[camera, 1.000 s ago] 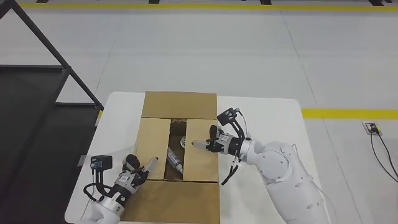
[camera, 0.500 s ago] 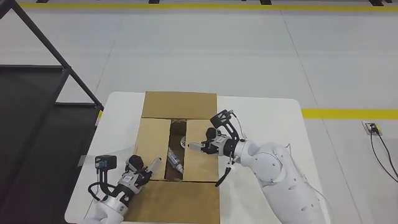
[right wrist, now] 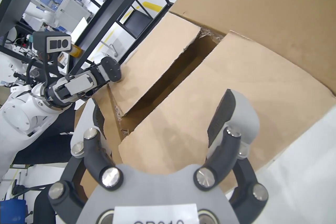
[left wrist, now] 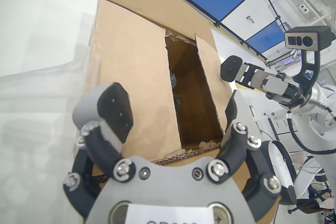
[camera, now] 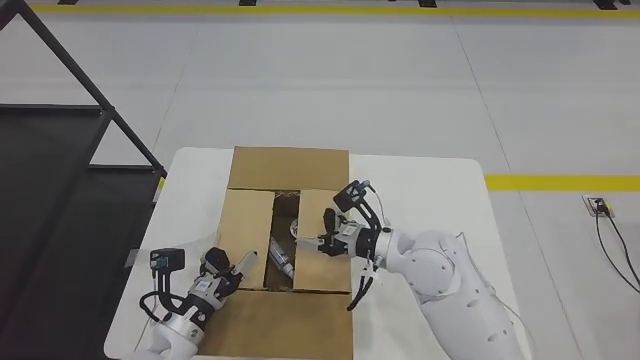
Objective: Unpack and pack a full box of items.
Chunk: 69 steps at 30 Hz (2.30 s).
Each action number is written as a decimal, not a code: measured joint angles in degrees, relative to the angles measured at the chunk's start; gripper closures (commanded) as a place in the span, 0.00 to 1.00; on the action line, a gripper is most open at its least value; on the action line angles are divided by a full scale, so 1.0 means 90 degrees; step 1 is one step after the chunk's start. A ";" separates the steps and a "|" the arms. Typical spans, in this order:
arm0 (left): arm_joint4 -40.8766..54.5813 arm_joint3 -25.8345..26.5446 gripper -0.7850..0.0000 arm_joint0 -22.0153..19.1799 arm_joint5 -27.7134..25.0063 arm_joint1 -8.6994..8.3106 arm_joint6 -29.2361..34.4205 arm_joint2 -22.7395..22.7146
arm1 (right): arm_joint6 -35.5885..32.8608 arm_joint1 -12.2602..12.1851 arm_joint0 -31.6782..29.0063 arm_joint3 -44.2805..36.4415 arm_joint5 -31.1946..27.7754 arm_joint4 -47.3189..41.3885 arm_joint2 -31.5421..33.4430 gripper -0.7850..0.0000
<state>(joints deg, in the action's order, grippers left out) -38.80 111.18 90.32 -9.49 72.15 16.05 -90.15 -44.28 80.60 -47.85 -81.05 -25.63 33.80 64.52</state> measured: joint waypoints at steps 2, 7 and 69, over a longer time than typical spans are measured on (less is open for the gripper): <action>-0.0004 0.0005 0.00 0.0007 0.0005 -0.0003 -0.0005 0.0012 | -0.0150 -0.0004 0.0038 0.0031 0.0010 0.0001 -0.0081 0.00; -0.0009 0.0007 0.00 0.0021 0.0024 -0.0011 -0.0017 0.0031 | -0.0285 0.0015 0.0175 0.0204 0.0061 0.0026 -0.0349 0.00; 0.2439 0.0200 0.00 0.2498 -0.2629 -0.0375 0.2022 -0.2723 | 0.2655 0.0354 0.2261 0.3546 0.1363 -0.0493 -0.0680 0.00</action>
<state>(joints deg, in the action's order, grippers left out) -16.85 112.97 112.81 -33.15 68.78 34.24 -114.65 -20.38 83.78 -27.50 -49.14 -13.37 29.36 58.40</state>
